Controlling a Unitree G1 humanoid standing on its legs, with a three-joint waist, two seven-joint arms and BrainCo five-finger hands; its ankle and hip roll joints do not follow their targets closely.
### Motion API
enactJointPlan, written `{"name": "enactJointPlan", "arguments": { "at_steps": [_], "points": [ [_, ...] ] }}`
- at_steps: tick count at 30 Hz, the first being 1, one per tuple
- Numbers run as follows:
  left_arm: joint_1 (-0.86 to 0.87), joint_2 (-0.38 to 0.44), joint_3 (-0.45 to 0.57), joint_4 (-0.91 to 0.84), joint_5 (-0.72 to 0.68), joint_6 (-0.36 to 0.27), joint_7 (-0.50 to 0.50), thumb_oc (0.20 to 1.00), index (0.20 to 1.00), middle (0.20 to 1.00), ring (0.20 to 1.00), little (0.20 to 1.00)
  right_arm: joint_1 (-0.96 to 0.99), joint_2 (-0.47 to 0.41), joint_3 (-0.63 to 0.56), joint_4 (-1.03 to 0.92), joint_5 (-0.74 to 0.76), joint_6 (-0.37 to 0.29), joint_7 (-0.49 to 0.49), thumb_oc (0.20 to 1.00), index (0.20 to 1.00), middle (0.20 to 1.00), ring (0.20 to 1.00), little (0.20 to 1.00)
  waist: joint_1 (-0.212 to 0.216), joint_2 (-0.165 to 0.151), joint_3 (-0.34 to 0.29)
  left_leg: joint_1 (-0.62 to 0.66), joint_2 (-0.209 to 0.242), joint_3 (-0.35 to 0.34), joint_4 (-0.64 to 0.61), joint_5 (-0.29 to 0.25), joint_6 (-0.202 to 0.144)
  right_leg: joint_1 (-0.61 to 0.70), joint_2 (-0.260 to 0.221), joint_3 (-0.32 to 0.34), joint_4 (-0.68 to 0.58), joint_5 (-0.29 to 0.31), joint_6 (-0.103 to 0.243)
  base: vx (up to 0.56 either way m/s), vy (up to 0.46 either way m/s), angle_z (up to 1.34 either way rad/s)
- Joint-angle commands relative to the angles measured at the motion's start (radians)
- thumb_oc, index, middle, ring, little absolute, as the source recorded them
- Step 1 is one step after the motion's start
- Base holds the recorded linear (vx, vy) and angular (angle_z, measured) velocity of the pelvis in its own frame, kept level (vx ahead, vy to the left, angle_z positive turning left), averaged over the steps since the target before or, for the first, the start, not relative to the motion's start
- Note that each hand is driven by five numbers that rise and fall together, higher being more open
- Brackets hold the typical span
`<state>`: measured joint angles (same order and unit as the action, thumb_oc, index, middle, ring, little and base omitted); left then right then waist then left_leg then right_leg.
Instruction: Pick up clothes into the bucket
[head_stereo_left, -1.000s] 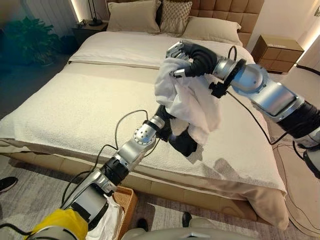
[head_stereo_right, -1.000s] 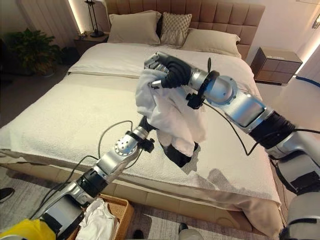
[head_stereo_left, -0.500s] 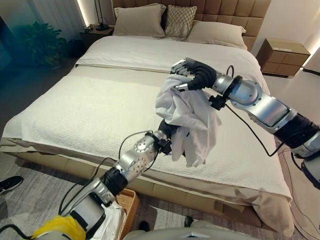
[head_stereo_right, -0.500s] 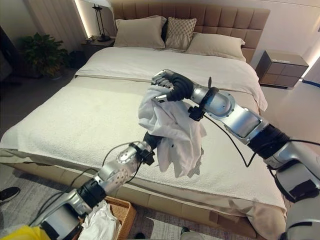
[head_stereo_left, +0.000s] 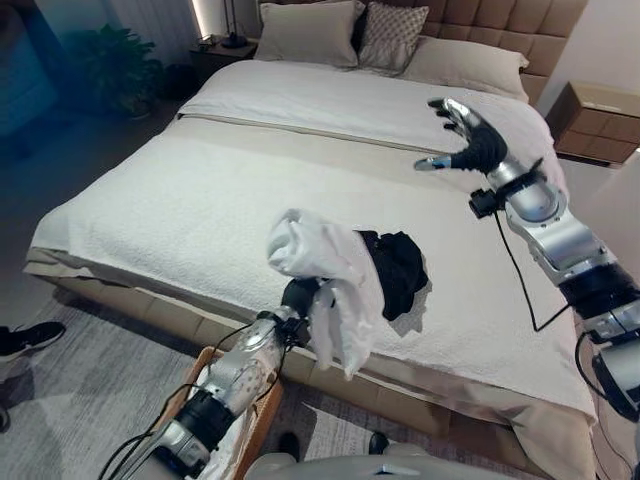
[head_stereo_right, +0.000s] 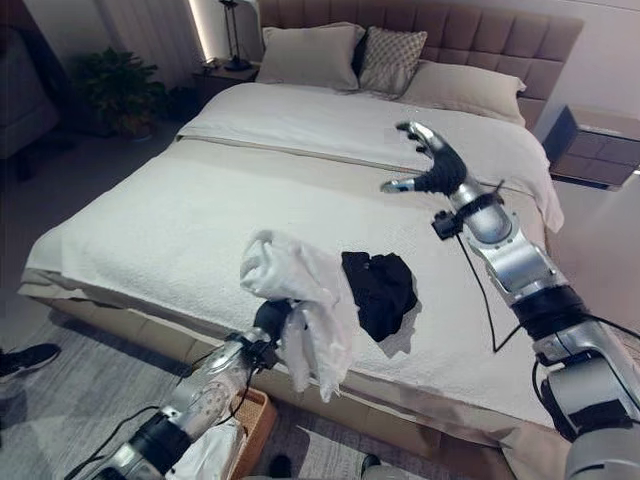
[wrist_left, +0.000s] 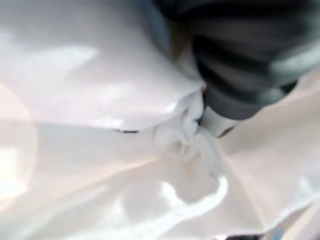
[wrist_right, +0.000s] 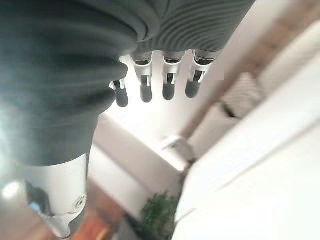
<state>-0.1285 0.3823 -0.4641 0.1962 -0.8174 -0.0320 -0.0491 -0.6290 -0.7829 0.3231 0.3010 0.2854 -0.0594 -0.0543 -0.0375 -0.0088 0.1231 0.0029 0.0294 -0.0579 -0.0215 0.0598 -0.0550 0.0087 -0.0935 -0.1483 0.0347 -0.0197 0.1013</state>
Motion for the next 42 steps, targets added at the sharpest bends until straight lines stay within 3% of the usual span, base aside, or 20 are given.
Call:
{"name": "enactJointPlan", "arguments": {
  "at_steps": [1,6,7,9,13,16,21,22,30,34,35,36,38,39,40,42],
  "points": [
    [0.031,0.029,0.109,-0.103,0.120,-0.084,-0.009,0.200,0.200,0.200,0.200,0.200,0.017,0.034,-0.109,-0.018,-0.054,-0.043,-0.058,1.000,1.000,1.000,1.000,1.000,0.040,-0.053,0.038,-0.045,-0.046,-0.018,0.119,-0.122,0.007,-0.019,-0.060,-0.034,0.073,-0.039,0.038,-0.04,0.000,0.12],
    [0.123,0.109,0.277,-0.127,0.366,-0.150,0.048,0.200,0.200,0.200,0.200,0.200,0.209,0.191,-0.279,0.036,-0.040,-0.084,-0.120,1.000,1.000,1.000,1.000,1.000,0.069,-0.043,0.094,-0.108,-0.058,-0.038,0.159,-0.121,0.012,-0.070,-0.070,-0.044,0.101,-0.040,0.038,-0.07,0.007,0.10],
    [0.125,0.110,0.277,-0.128,0.367,-0.149,0.048,0.200,0.200,0.200,0.200,0.200,0.212,0.193,-0.280,0.035,-0.040,-0.084,-0.120,1.000,1.000,1.000,1.000,1.000,0.069,-0.045,0.091,-0.112,-0.059,-0.038,0.163,-0.123,0.012,-0.073,-0.071,-0.044,0.104,-0.041,0.038,-0.10,0.014,0.12],
    [0.173,0.112,0.375,-0.089,0.415,-0.166,0.087,0.200,0.200,0.200,0.200,0.200,0.306,0.260,-0.334,0.044,-0.015,-0.091,-0.118,1.000,1.000,1.000,1.000,1.000,0.080,-0.039,0.136,-0.163,-0.063,-0.046,0.203,-0.122,0.015,-0.120,-0.080,-0.043,0.136,-0.039,0.035,-0.14,0.022,0.11],
    [0.212,0.097,0.466,-0.021,0.451,-0.171,0.128,0.200,0.200,0.200,0.200,0.200,0.380,0.298,-0.367,0.042,-0.021,-0.088,-0.110,1.000,1.000,1.000,1.000,1.000,0.087,-0.035,0.178,-0.219,-0.066,-0.052,0.250,-0.127,0.017,-0.171,-0.087,-0.044,0.175,-0.039,0.032,-0.10,0.020,0.08],
    [0.210,0.107,0.553,0.098,0.532,-0.182,0.213,0.200,0.200,0.200,0.200,0.200,0.413,0.329,-0.367,0.080,-0.042,-0.095,-0.112,1.000,1.000,1.000,1.000,1.000,0.094,-0.032,0.242,-0.297,-0.063,-0.053,0.319,-0.133,0.018,-0.251,-0.092,-0.033,0.224,-0.037,0.027,-0.12,0.039,0.06],
    [0.158,0.101,0.578,0.255,0.580,-0.185,0.296,0.200,0.200,0.200,0.200,0.200,0.407,0.357,-0.335,0.150,-0.049,-0.107,-0.131,1.000,1.000,1.000,1.000,1.000,0.099,-0.039,0.285,-0.375,-0.056,-0.042,0.391,-0.146,0.020,-0.335,-0.085,-0.014,0.281,-0.048,0.023,-0.09,0.035,-0.05],
    [0.117,0.107,0.580,0.331,0.606,-0.184,0.346,0.200,0.200,0.200,0.200,0.200,0.405,0.368,-0.317,0.172,-0.050,-0.110,-0.136,1.000,1.000,1.000,1.000,1.000,0.096,-0.045,0.318,-0.422,-0.055,-0.043,0.442,-0.161,0.022,-0.382,-0.084,-0.005,0.334,-0.065,0.019,-0.07,0.014,-0.11],
    [-0.010,0.114,0.561,0.484,0.557,-0.190,0.413,0.200,0.200,0.200,0.200,0.200,0.386,0.358,-0.289,0.165,-0.045,-0.122,-0.158,1.000,1.000,1.000,1.000,1.000,0.073,-0.056,0.397,-0.602,-0.079,-0.057,0.606,-0.196,0.029,-0.551,-0.110,0.006,0.515,-0.119,0.000,-0.08,0.016,0.07],
    [-0.038,0.139,0.551,0.512,0.551,-0.188,0.443,0.200,0.200,0.200,0.200,0.200,0.355,0.339,-0.270,0.128,-0.028,-0.138,-0.171,1.000,1.000,1.000,1.000,1.000,0.066,-0.071,0.397,-0.727,-0.083,-0.052,0.692,-0.217,0.037,-0.677,-0.111,0.021,0.590,-0.133,-0.006,-0.02,0.037,0.04],
    [-0.062,0.152,0.546,0.544,0.553,-0.180,0.453,0.200,0.200,0.200,0.200,0.200,0.335,0.333,-0.255,0.123,-0.020,-0.145,-0.180,1.000,1.000,1.000,1.000,1.000,0.066,-0.076,0.397,-0.745,-0.079,-0.055,0.726,-0.259,0.037,-0.698,-0.106,0.028,0.619,-0.167,0.001,-0.03,0.035,-0.07],
    [-0.068,0.154,0.546,0.545,0.553,-0.181,0.453,0.200,0.200,0.200,0.200,0.200,0.331,0.333,-0.257,0.123,-0.020,-0.145,-0.180,1.000,1.000,1.000,1.000,1.000,0.065,-0.077,0.397,-0.765,-0.082,-0.052,0.714,-0.223,0.038,-0.715,-0.111,0.023,0.606,-0.135,-0.005,0.06,0.019,-0.06],
    [-0.090,0.168,0.533,0.576,0.546,-0.177,0.457,0.200,0.200,0.200,0.200,0.200,0.317,0.332,-0.241,0.110,-0.007,-0.152,-0.184,1.000,1.000,1.000,1.000,1.000,0.062,-0.082,0.397,-0.782,-0.080,-0.056,0.745,-0.265,0.039,-0.733,-0.108,0.032,0.635,-0.169,0.002,0.02,0.020,-0.05],
    [-0.103,0.174,0.535,0.591,0.541,-0.172,0.459,0.555,0.555,0.555,0.555,0.555,0.315,0.331,-0.233,0.104,-0.006,-0.152,-0.183,1.000,1.000,1.000,1.000,1.000,0.060,-0.087,0.397,-0.796,-0.080,-0.055,0.752,-0.266,0.040,-0.744,-0.108,0.032,0.636,-0.168,0.002,-0.01,0.023,-0.03],
    [-0.109,0.181,0.538,0.610,0.539,-0.168,0.461,1.000,1.000,1.000,1.000,1.000,0.313,0.331,-0.225,0.098,-0.006,-0.154,-0.182,1.000,1.000,1.000,1.000,1.000,0.057,-0.090,0.397,-0.804,-0.079,-0.056,0.754,-0.267,0.040,-0.753,-0.108,0.032,0.636,-0.167,0.003,0.00,0.000,0.00],
    [-0.148,0.205,0.545,0.677,0.533,-0.150,0.478,1.000,1.000,1.000,1.000,1.000,0.302,0.328,-0.197,0.079,-0.012,-0.154,-0.179,1.000,1.000,1.000,1.000,1.000,0.049,-0.100,0.397,-0.835,-0.076,-0.055,0.768,-0.272,0.042,-0.777,-0.106,0.034,0.637,-0.165,0.005,0.00,0.036,0.00]
  ]
}}
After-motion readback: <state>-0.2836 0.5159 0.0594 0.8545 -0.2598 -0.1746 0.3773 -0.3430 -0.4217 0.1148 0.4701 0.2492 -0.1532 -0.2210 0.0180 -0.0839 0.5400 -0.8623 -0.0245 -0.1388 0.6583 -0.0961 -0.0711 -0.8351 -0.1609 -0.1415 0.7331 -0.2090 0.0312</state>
